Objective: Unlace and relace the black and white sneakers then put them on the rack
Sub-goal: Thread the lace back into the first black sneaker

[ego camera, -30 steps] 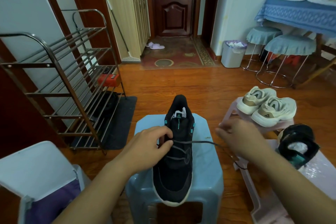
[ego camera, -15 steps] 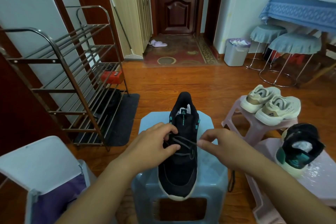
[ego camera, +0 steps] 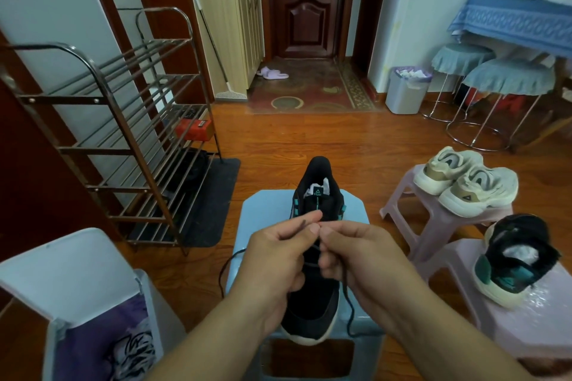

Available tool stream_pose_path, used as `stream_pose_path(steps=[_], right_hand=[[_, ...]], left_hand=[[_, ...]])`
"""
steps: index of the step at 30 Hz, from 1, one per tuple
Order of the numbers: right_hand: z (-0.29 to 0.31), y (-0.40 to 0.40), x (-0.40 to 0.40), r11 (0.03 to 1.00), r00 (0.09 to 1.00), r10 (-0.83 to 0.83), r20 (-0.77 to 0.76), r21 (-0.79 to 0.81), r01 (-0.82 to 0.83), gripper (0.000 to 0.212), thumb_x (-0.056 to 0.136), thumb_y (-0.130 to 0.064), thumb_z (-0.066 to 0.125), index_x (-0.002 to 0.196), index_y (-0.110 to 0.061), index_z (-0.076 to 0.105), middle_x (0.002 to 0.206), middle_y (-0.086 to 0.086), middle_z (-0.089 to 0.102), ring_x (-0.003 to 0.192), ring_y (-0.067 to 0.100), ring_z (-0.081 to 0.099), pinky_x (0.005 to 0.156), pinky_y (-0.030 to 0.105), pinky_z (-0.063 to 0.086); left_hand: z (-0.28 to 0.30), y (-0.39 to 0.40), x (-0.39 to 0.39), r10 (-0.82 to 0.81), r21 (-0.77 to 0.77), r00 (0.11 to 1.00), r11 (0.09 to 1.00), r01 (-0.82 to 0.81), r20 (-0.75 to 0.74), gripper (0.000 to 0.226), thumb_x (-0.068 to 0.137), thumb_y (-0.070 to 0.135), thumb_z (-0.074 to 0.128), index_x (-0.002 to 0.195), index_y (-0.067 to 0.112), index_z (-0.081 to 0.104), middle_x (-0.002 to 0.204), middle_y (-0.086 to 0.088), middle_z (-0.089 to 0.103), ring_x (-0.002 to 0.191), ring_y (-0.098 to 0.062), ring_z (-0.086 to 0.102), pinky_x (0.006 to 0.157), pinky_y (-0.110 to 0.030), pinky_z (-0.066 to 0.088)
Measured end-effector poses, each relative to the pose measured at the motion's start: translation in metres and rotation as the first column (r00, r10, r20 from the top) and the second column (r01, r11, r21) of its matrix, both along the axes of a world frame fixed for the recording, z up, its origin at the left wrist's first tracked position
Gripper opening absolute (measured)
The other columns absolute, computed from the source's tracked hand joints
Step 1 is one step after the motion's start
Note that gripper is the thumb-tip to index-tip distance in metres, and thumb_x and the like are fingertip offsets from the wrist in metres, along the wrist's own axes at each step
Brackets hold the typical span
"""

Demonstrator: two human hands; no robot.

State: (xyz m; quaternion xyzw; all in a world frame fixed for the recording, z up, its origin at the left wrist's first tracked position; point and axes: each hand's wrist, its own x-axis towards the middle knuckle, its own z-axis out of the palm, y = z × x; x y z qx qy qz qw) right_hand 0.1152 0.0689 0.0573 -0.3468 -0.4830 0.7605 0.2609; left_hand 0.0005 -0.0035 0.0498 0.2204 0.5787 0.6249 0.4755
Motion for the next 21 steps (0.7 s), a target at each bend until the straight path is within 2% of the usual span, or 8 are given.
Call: stream_pose_path(steps=[3,7,12,14,16,17,19,21], right_hand=[[-0.001,-0.003,-0.003,0.995,0.999,-0.047,-0.019,-0.087,0.046,0.016,0.096,-0.007,0.061,0.109,-0.002,0.070,0.079,0.013,0.071,0.060,0.012,0.066,0.056,0.021,0.056],[0.002,0.000,-0.009,0.995,0.993,-0.053,-0.103,-0.093,0.043,0.026,0.093,-0.012,0.066,0.114,-0.001,0.055,0.082,0.013,0.073,0.054,0.010,0.064,0.050,0.019,0.052],[0.004,-0.003,-0.015,0.999,0.999,0.023,-0.043,-0.035,-0.024,0.026,0.093,-0.019,0.066,0.108,0.000,0.057,0.082,0.011,0.074,0.058,0.015,0.066,0.054,0.024,0.055],[0.003,0.002,-0.011,0.947,0.971,-0.084,0.223,0.322,0.008,0.019,0.099,-0.027,0.060,0.100,-0.008,0.063,0.078,0.004,0.075,0.064,0.013,0.069,0.063,0.030,0.059],[-0.001,0.012,-0.001,0.668,0.821,-0.362,0.442,0.737,-0.103,0.016,0.100,-0.036,0.055,0.086,-0.029,0.059,0.073,-0.003,0.068,0.064,0.007,0.064,0.059,0.027,0.051],[-0.003,0.015,0.003,0.589,0.769,-0.407,0.494,0.785,-0.193,0.017,0.100,-0.036,0.054,0.084,-0.033,0.055,0.073,-0.007,0.064,0.065,0.005,0.060,0.057,0.024,0.045],[-0.011,0.015,0.004,0.585,0.738,-0.334,0.587,0.743,-0.326,0.013,0.101,-0.031,0.054,0.089,-0.034,0.056,0.080,-0.011,0.062,0.072,0.002,0.058,0.059,0.020,0.041],[-0.017,0.013,0.001,0.562,0.732,-0.253,0.632,0.712,-0.420,0.014,0.101,-0.025,0.053,0.096,-0.032,0.064,0.083,-0.012,0.064,0.075,0.003,0.059,0.062,0.021,0.046]], left_hand=[[0.001,0.000,0.004,0.035,-0.001,0.990,0.999,-0.035,0.137,0.019,0.098,0.015,0.063,0.110,0.020,0.077,0.068,0.001,0.064,0.046,-0.003,0.049,0.037,-0.015,0.029],[0.005,-0.001,-0.006,-0.034,0.001,0.943,0.999,0.036,0.330,0.021,0.094,0.026,0.065,0.099,0.006,0.071,0.066,-0.001,0.054,0.040,-0.003,0.035,0.034,-0.015,0.018],[0.010,-0.006,-0.015,-0.060,0.021,0.940,0.998,0.056,0.336,0.018,0.098,0.023,0.059,0.104,0.008,0.067,0.069,-0.002,0.056,0.039,-0.003,0.036,0.033,-0.014,0.019],[0.010,-0.003,-0.027,0.032,0.032,0.989,0.999,-0.038,0.147,0.019,0.104,0.023,0.052,0.101,0.010,0.066,0.080,-0.007,0.068,0.041,-0.006,0.030,0.036,-0.018,0.019],[0.009,0.003,-0.048,0.168,0.052,0.970,0.985,-0.162,-0.174,0.019,0.107,0.024,0.048,0.099,0.014,0.062,0.084,-0.004,0.074,0.043,-0.010,0.027,0.039,-0.022,0.023],[0.007,0.006,-0.058,0.186,0.061,0.909,0.983,-0.176,-0.373,0.019,0.107,0.026,0.049,0.098,0.018,0.064,0.080,0.001,0.072,0.044,-0.011,0.033,0.041,-0.022,0.028],[0.000,0.011,-0.067,0.074,0.031,0.726,0.997,-0.072,-0.684,0.018,0.104,0.027,0.055,0.095,0.026,0.070,0.077,0.016,0.068,0.056,-0.001,0.052,0.055,-0.013,0.040],[-0.010,0.016,-0.064,-0.070,-0.049,0.594,0.998,0.050,-0.801,0.016,0.101,0.023,0.060,0.098,0.027,0.075,0.091,0.022,0.069,0.087,0.009,0.061,0.075,-0.008,0.043]])
